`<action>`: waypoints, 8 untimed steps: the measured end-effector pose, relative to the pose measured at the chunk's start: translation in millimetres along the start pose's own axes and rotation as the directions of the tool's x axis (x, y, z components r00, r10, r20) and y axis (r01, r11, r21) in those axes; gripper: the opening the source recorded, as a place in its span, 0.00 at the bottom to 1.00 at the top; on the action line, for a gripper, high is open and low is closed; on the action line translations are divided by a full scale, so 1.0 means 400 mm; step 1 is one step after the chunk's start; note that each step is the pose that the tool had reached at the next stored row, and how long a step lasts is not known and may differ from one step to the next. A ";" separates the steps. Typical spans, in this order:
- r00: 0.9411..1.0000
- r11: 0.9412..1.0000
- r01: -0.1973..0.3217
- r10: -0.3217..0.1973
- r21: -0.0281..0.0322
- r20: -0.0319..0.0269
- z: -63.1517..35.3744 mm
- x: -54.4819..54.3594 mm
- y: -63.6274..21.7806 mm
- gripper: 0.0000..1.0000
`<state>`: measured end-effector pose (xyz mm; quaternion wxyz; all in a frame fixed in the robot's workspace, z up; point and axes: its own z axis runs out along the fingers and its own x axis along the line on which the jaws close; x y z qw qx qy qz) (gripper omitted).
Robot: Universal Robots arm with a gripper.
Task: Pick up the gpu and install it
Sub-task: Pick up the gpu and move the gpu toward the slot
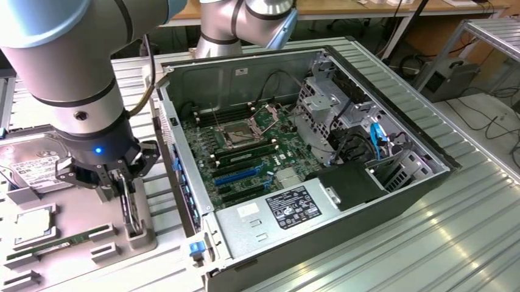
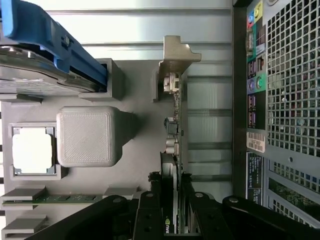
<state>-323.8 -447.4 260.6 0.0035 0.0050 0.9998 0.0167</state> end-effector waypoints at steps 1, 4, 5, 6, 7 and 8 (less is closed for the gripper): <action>1.000 1.000 0.001 -0.001 0.000 0.000 -0.019 0.000 0.001 0.26; 1.000 1.000 0.001 -0.001 0.000 0.000 -0.050 0.000 0.002 0.26; 1.000 1.000 0.002 -0.002 0.000 0.000 -0.062 0.000 0.002 0.26; 1.000 1.000 0.002 -0.002 0.000 0.000 -0.073 0.000 0.002 0.26; 1.000 1.000 0.002 -0.002 0.000 0.000 -0.084 -0.001 0.003 0.26; 1.000 1.000 0.003 -0.003 0.000 0.000 -0.096 -0.001 0.003 0.26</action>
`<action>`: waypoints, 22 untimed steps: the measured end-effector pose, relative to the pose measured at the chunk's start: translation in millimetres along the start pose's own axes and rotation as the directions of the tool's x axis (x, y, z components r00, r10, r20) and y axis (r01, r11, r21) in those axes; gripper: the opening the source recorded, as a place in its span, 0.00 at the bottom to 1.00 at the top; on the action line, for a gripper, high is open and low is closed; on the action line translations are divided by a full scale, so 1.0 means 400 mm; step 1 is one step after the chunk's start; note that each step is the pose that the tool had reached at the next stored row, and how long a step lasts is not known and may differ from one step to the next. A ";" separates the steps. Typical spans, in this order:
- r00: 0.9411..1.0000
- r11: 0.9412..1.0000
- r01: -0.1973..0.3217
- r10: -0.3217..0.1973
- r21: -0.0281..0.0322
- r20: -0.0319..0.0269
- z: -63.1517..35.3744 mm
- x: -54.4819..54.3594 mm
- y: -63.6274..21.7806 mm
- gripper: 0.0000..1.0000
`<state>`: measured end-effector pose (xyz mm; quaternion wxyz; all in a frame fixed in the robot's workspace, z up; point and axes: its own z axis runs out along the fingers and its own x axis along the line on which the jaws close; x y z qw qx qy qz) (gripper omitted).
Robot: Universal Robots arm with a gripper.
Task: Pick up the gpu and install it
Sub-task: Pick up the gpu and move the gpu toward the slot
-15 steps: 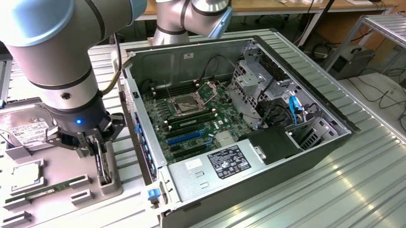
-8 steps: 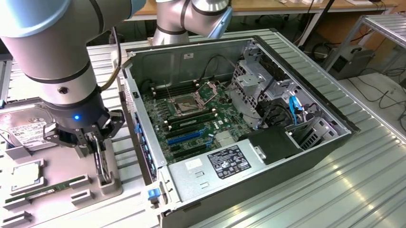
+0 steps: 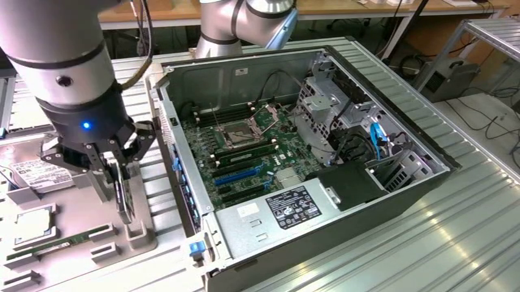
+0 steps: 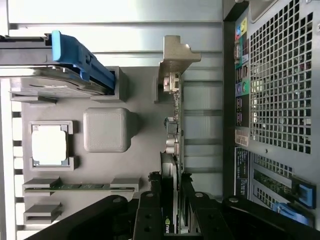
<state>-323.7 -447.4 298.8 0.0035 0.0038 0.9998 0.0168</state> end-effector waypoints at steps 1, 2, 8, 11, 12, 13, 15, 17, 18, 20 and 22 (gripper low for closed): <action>1.000 1.000 0.000 0.000 0.000 0.000 -0.011 0.000 0.000 0.26; 1.000 1.000 0.001 -0.001 0.000 0.000 -0.023 0.000 0.001 0.26; 1.000 1.000 0.001 -0.001 0.000 0.000 -0.093 -0.001 0.003 0.26; 1.000 1.000 0.002 -0.002 0.000 0.000 -0.133 -0.003 0.004 0.26; 1.000 1.000 0.002 -0.002 0.000 0.000 -0.147 -0.004 0.005 0.26; 1.000 1.000 0.002 -0.002 0.000 0.000 -0.159 -0.005 0.005 0.26; 1.000 1.000 0.003 -0.003 0.000 0.000 -0.182 -0.007 0.006 0.26; 1.000 1.000 0.003 -0.003 -0.001 0.000 -0.207 -0.013 0.006 0.26; 1.000 1.000 0.003 -0.003 -0.001 0.000 -0.221 -0.019 0.007 0.26; 1.000 1.000 0.003 -0.003 -0.003 0.000 -0.245 -0.033 0.008 0.26; 1.000 1.000 0.003 -0.003 -0.008 0.000 -0.267 -0.051 0.008 0.26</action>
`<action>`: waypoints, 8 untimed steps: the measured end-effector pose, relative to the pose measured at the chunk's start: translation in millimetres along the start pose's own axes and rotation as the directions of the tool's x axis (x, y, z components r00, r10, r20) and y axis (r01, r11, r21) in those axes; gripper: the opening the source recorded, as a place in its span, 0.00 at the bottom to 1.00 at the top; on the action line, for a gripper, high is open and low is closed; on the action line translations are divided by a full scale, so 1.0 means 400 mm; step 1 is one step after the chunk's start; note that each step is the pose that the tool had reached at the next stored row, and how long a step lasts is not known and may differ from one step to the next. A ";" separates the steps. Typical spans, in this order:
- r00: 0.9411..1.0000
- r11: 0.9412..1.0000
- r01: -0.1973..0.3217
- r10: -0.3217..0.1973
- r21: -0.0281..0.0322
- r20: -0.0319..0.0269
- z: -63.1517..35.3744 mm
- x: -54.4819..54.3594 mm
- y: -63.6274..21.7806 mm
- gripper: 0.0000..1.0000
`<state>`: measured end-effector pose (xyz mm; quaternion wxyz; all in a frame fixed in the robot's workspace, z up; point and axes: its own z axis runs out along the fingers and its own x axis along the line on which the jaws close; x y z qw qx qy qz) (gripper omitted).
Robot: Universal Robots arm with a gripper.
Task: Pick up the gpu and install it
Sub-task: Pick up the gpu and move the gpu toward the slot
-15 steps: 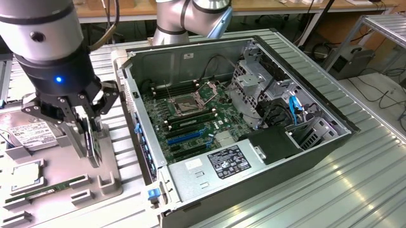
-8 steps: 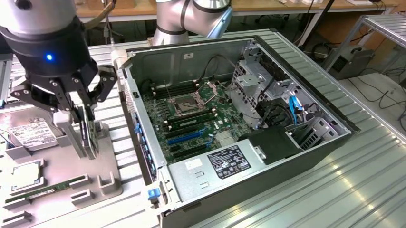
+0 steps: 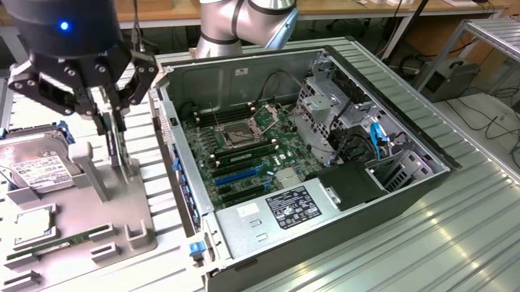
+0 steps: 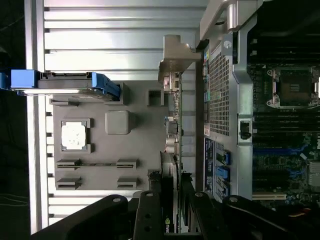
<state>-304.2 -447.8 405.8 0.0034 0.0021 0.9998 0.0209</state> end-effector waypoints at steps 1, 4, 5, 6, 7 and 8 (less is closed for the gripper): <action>1.000 1.000 0.000 0.000 -0.004 0.000 -0.010 -0.011 0.000 0.26; 1.000 1.000 0.000 0.000 -0.018 0.000 -0.027 -0.045 0.001 0.26; 1.000 1.000 0.000 0.000 -0.022 0.000 -0.031 -0.055 0.001 0.26; 1.000 1.000 0.000 0.000 -0.025 0.000 -0.034 -0.067 0.001 0.26; 1.000 1.000 0.000 0.000 -0.028 0.000 -0.038 -0.079 0.001 0.26; 1.000 1.000 0.000 0.000 -0.031 0.000 -0.041 -0.093 0.002 0.26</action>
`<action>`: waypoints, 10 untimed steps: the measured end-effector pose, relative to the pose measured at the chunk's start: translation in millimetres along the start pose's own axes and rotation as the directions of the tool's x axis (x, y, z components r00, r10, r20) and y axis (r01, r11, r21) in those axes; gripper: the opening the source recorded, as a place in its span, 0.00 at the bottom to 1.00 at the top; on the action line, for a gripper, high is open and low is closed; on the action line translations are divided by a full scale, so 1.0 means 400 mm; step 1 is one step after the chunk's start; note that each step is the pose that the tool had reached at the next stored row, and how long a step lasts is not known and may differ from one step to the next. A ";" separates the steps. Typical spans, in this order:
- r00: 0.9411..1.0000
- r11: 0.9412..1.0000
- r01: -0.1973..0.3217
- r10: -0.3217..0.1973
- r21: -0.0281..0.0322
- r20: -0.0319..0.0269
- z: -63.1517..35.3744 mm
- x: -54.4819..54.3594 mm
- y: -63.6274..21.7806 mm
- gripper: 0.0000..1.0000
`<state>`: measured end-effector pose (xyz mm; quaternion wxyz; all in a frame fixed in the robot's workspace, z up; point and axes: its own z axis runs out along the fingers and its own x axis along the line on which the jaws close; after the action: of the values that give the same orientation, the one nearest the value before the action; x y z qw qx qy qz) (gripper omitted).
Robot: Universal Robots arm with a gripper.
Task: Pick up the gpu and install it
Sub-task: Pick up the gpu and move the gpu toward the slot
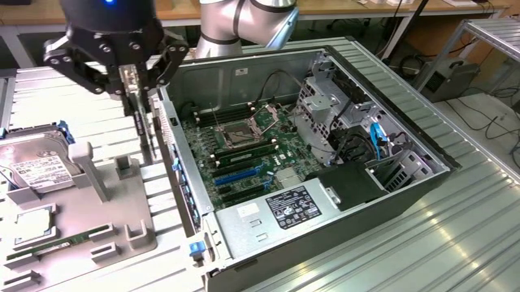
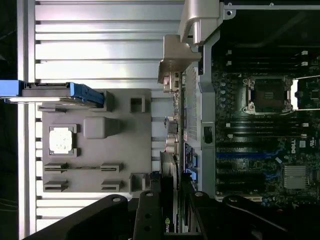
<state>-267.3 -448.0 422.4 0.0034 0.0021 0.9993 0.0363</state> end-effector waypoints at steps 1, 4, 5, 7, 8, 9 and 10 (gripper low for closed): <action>1.000 1.000 0.000 0.000 -0.002 0.000 -0.003 -0.013 0.000 0.26; 1.000 1.000 0.000 0.000 -0.004 0.000 -0.006 -0.063 0.001 0.26; 1.000 1.000 0.000 0.000 -0.004 0.000 -0.006 -0.073 0.001 0.26; 1.000 1.000 0.000 0.000 -0.004 0.000 -0.006 -0.098 0.001 0.26; 1.000 1.000 0.000 0.000 -0.004 -0.001 -0.006 -0.110 0.001 0.26; 1.000 1.000 0.000 0.000 -0.004 -0.001 -0.006 -0.121 0.001 0.26; 1.000 1.000 0.000 0.000 -0.004 -0.001 -0.006 -0.132 0.001 0.26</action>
<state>-214.4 -448.0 425.1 0.0030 0.0019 0.9993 0.0385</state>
